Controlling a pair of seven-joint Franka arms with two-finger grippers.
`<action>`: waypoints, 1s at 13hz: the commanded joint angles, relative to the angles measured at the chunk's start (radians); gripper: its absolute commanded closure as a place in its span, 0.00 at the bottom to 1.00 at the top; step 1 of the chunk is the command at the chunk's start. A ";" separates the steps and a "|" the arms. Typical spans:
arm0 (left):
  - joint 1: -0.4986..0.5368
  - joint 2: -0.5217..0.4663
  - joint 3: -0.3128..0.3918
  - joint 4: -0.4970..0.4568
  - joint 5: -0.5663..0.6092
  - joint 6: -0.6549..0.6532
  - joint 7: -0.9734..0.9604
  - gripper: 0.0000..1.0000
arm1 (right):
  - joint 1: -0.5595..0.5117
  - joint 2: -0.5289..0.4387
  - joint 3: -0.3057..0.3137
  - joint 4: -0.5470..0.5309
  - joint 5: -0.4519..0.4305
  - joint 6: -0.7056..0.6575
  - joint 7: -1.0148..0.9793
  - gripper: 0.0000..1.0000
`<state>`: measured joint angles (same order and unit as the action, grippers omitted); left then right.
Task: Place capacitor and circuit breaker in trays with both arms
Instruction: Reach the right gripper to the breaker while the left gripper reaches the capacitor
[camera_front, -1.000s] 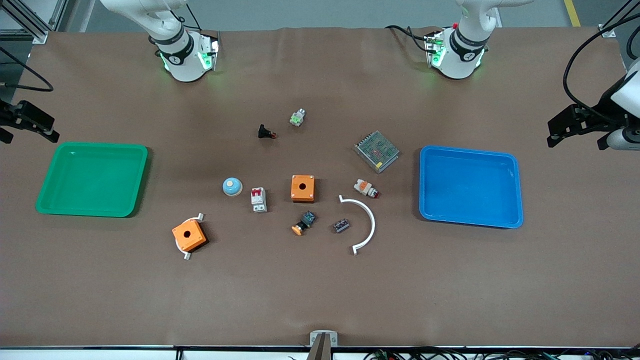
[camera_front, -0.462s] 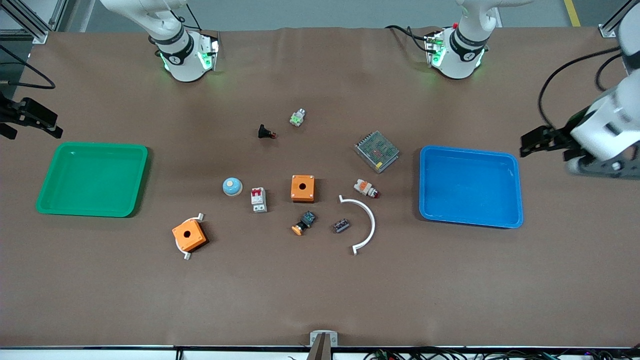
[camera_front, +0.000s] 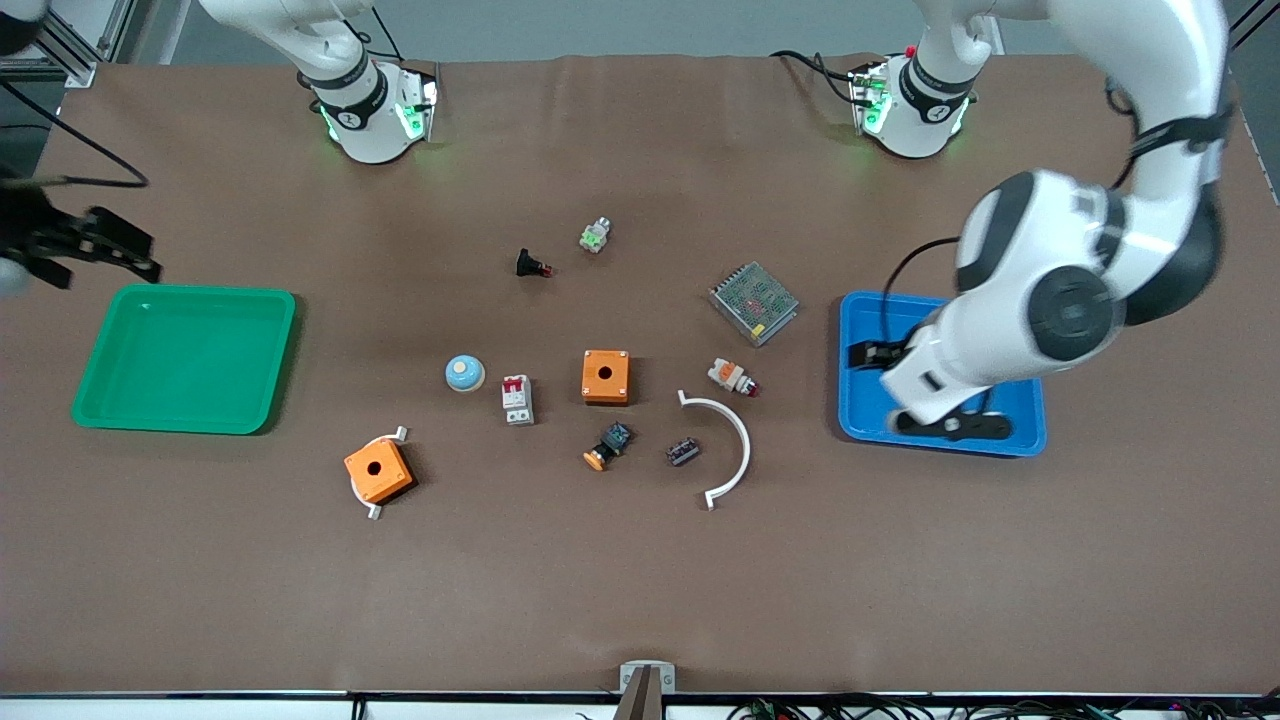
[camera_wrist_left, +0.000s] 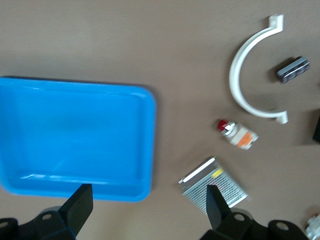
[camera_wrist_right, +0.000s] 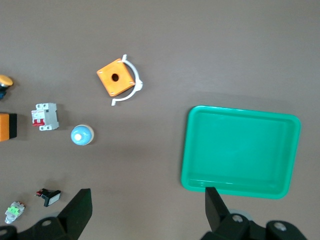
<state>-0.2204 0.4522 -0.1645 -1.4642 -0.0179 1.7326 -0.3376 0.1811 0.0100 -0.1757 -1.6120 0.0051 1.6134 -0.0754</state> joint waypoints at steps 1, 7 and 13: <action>-0.052 0.100 0.003 0.094 -0.019 0.103 -0.152 0.00 | 0.119 0.152 -0.010 0.020 0.019 0.054 0.036 0.00; -0.183 0.345 0.003 0.183 -0.114 0.571 -0.591 0.00 | 0.351 0.381 -0.010 -0.039 0.087 0.334 0.219 0.03; -0.307 0.497 0.068 0.229 -0.113 0.699 -0.624 0.00 | 0.429 0.548 -0.008 -0.040 0.144 0.514 0.249 0.06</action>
<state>-0.4714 0.8929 -0.1488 -1.3031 -0.1144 2.4312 -0.9485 0.5930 0.5169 -0.1717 -1.6630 0.1140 2.0948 0.1704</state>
